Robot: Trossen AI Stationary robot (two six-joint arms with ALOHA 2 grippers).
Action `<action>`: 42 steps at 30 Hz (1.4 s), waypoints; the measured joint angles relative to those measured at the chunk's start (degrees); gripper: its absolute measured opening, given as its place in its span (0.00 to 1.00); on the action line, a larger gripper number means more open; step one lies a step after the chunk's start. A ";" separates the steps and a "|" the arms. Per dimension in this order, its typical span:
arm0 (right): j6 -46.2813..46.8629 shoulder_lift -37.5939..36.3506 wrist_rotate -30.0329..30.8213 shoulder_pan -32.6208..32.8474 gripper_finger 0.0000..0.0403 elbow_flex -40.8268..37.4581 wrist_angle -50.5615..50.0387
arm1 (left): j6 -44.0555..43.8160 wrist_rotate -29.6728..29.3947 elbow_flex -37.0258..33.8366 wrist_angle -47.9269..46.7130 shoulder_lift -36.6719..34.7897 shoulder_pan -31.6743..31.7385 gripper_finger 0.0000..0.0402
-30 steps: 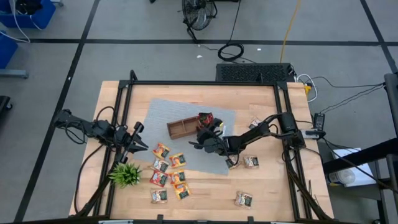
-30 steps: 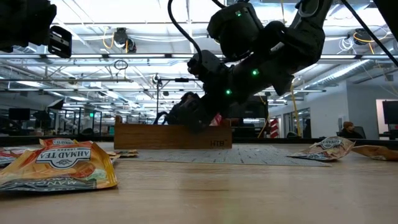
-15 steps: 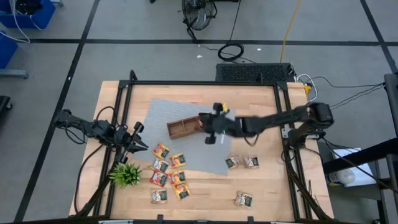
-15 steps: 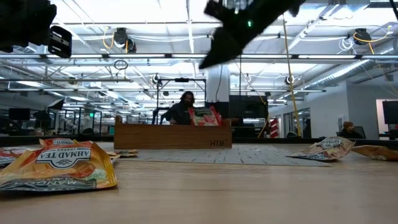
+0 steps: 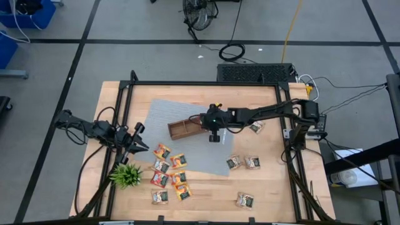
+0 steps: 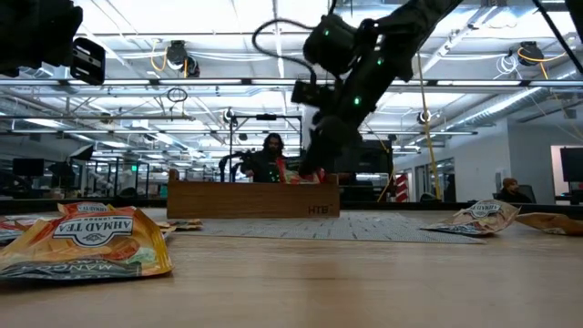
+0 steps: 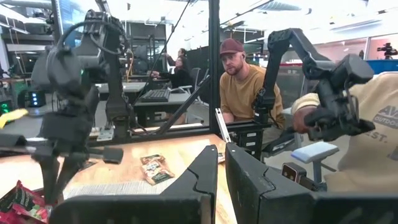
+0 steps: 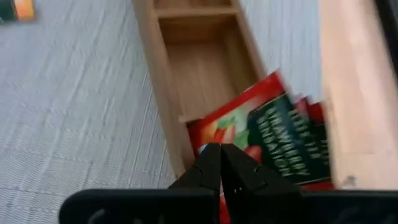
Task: Pick & Place Tea
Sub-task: Put the red tea bag into the wooden organizer
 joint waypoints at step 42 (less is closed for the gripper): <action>12.07 -3.43 2.88 8.18 0.00 -0.15 -3.87 | 0.00 0.00 0.01 0.02 0.00 -0.01 0.09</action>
